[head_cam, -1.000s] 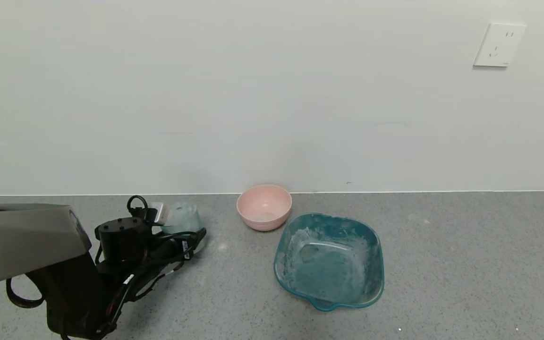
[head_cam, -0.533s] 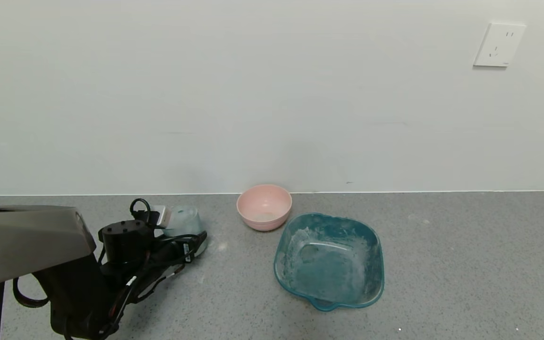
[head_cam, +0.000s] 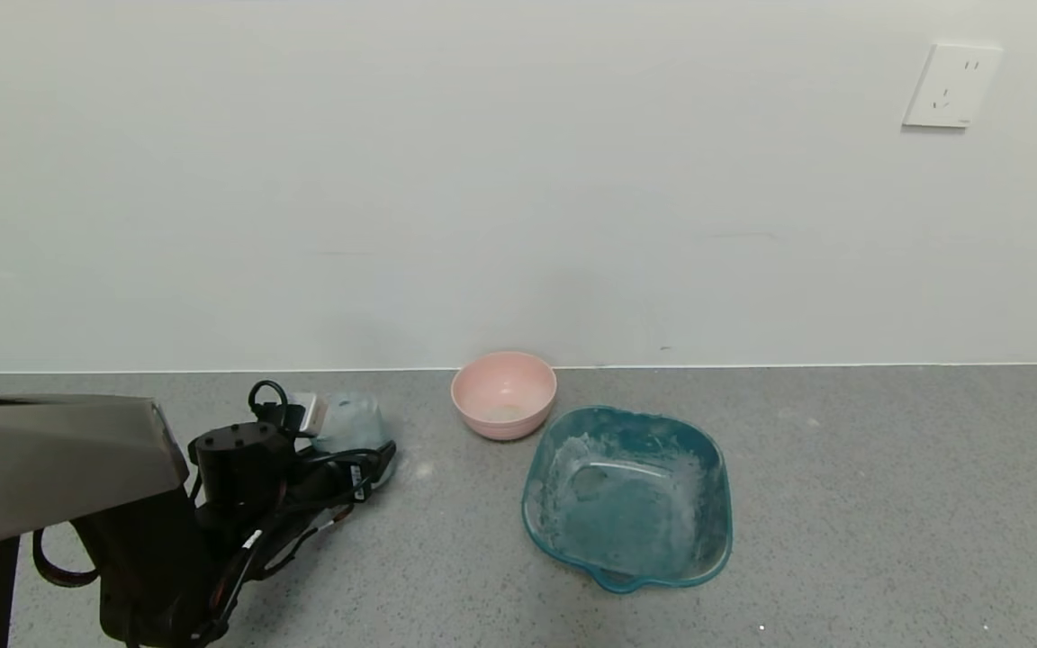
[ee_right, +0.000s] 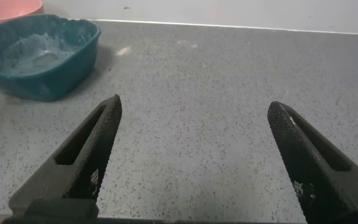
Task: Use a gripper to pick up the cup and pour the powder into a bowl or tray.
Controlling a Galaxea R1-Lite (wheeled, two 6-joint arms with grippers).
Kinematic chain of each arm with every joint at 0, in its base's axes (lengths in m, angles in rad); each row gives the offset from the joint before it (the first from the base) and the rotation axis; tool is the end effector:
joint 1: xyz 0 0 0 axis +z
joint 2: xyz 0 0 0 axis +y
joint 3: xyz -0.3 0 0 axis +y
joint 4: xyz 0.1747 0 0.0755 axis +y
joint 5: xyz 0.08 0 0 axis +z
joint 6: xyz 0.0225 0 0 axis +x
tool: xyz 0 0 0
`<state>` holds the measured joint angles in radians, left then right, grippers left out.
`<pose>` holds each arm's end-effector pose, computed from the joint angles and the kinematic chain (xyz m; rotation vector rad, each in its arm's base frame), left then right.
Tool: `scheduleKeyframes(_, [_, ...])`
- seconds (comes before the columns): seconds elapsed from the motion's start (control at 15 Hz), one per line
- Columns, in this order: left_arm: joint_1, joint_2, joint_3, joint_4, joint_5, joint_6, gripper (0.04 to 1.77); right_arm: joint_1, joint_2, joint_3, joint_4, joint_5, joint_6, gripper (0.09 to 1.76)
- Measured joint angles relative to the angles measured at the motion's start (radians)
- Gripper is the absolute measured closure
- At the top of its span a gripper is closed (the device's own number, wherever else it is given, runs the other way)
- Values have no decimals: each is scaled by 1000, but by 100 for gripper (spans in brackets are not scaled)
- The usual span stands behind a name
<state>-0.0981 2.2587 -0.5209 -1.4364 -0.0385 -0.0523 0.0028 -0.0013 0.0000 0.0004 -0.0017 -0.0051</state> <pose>0.3321 -0.0336 0.0165 -0.0428 0.3050 -0.1276 -0.0229 -0.0001 0.0754 -0.0051 -0.0009 0.0011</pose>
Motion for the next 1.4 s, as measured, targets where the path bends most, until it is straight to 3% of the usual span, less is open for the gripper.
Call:
scheduleKeyframes(0.4, [0,-31,15,14,-1,4,22,0,0,0,0,0,0,14])
scheduleKeyframes(0.6, [1,-105,27,108,1,25,18,0,0,0,0,0,0,14])
scheduleKeyframes(0.8, [4,-249,28,272,1,37,15,0,0,0,0,0,0,14])
scheduleKeyframes(1.0, [6,-441,-1,502,1,44,13,0,0,0,0,0,0,14])
scheduleKeyframes(1.4, [22,-837,-150,1003,6,48,12,0,0,0,1,1,0,14])
